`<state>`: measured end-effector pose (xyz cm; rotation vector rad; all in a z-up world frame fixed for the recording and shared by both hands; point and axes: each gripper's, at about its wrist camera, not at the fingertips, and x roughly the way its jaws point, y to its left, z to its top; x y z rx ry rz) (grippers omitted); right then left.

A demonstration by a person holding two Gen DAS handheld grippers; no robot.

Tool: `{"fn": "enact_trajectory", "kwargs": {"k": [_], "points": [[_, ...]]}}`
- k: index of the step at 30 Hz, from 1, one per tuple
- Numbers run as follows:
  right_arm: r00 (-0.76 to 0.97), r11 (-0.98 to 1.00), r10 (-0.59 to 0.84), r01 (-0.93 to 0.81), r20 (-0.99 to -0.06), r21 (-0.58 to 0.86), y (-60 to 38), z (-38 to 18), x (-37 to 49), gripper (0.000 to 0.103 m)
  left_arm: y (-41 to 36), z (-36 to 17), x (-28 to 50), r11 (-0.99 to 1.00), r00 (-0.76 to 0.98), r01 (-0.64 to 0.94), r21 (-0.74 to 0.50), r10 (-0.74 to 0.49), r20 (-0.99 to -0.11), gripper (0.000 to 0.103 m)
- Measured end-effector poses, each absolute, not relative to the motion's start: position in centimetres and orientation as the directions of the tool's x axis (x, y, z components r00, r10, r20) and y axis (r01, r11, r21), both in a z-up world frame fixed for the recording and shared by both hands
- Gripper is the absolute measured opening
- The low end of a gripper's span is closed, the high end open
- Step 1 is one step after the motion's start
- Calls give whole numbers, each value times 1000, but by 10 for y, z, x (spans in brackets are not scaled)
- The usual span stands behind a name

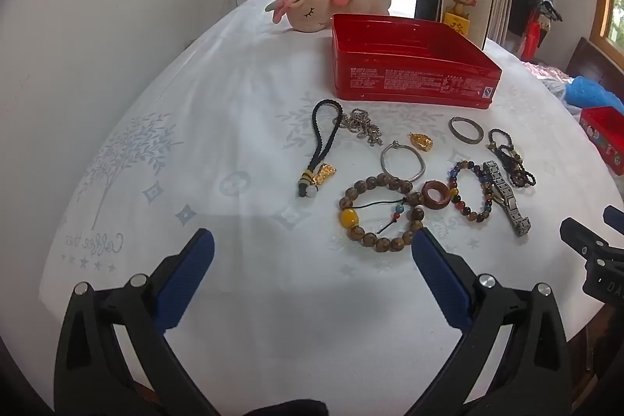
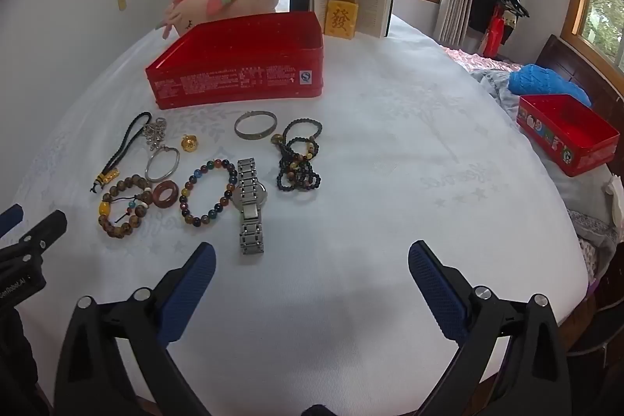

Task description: Organize jewelry

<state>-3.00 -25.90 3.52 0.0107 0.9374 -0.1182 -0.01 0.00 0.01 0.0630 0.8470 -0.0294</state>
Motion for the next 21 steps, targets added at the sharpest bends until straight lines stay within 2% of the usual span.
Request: {"fn": "enact_trajectory", "kwargs": {"k": [21], "points": [[584, 993, -97, 106, -806, -43, -258, 35, -30, 99, 0, 0, 0, 998, 660, 51, 42, -2, -752, 100]]}}
